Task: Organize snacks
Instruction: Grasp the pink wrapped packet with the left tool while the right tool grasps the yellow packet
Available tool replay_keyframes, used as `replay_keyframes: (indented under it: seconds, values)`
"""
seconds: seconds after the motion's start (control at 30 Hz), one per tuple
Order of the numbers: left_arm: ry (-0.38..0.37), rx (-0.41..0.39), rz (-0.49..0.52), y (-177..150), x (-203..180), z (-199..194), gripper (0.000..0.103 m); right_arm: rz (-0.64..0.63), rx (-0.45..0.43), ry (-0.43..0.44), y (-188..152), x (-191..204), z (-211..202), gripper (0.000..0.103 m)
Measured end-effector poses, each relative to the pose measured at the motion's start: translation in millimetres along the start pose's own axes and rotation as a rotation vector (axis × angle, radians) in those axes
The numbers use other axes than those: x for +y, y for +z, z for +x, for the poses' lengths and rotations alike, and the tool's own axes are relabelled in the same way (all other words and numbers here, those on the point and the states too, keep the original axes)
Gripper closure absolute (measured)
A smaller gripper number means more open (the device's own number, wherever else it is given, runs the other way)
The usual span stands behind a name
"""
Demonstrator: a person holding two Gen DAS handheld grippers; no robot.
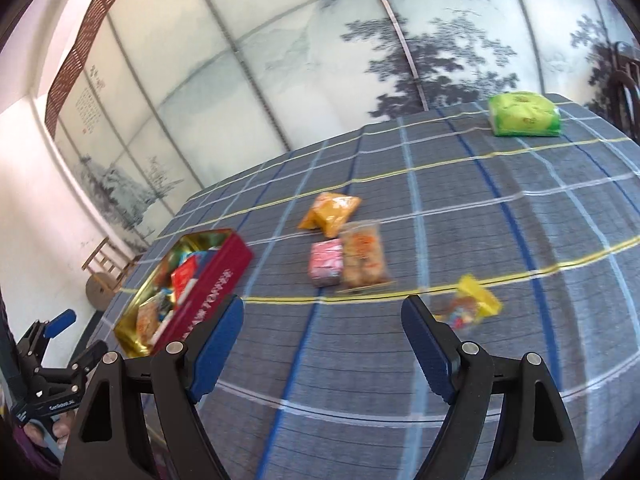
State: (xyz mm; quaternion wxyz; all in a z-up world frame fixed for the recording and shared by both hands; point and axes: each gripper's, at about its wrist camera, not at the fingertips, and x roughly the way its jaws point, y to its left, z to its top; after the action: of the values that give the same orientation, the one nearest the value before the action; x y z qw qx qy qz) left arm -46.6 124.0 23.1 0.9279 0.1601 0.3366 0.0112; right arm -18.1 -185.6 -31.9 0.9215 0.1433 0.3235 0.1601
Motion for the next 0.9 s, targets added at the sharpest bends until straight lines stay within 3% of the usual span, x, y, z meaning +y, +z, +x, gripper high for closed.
replay_keyframes:
  seconds: [0.23,0.37,0.5,0.57,0.63,0.67,0.77,0.9]
  values:
    - [-0.188,0.075,0.073,32.5,-54.9,17.5,0.007,0.043,0.012,-0.214,8.4,-85.3,-8.1,0.022]
    - [-0.317,0.122,0.049,62.1,-76.6,40.9,0.007,0.035,0.012,-0.269,11.5,-111.5,-9.8,0.021]
    - [-0.429,0.188,0.003,92.8,-89.9,79.7,0.008,0.04,0.01,-0.269,15.3,-127.2,-6.6,0.021]
    - [-0.457,0.235,-0.064,105.9,-92.6,101.4,0.017,0.042,0.012,-0.26,15.6,-131.2,-3.0,0.022]
    - [-0.488,0.283,-0.106,115.9,-97.7,124.4,0.033,0.043,0.011,-0.249,14.7,-132.5,0.0,0.022]
    - [-0.486,0.312,-0.122,119.3,-101.1,136.3,0.035,0.041,0.012,-0.248,14.8,-132.6,0.9,0.022]
    - [-0.526,0.385,-0.166,125.3,-109.6,164.8,0.035,0.026,0.01,-0.234,14.4,-131.1,0.8,0.022]
    - [-0.561,0.375,-0.187,133.8,-117.4,177.8,0.035,0.046,0.026,-0.212,12.5,-137.0,3.7,0.022]
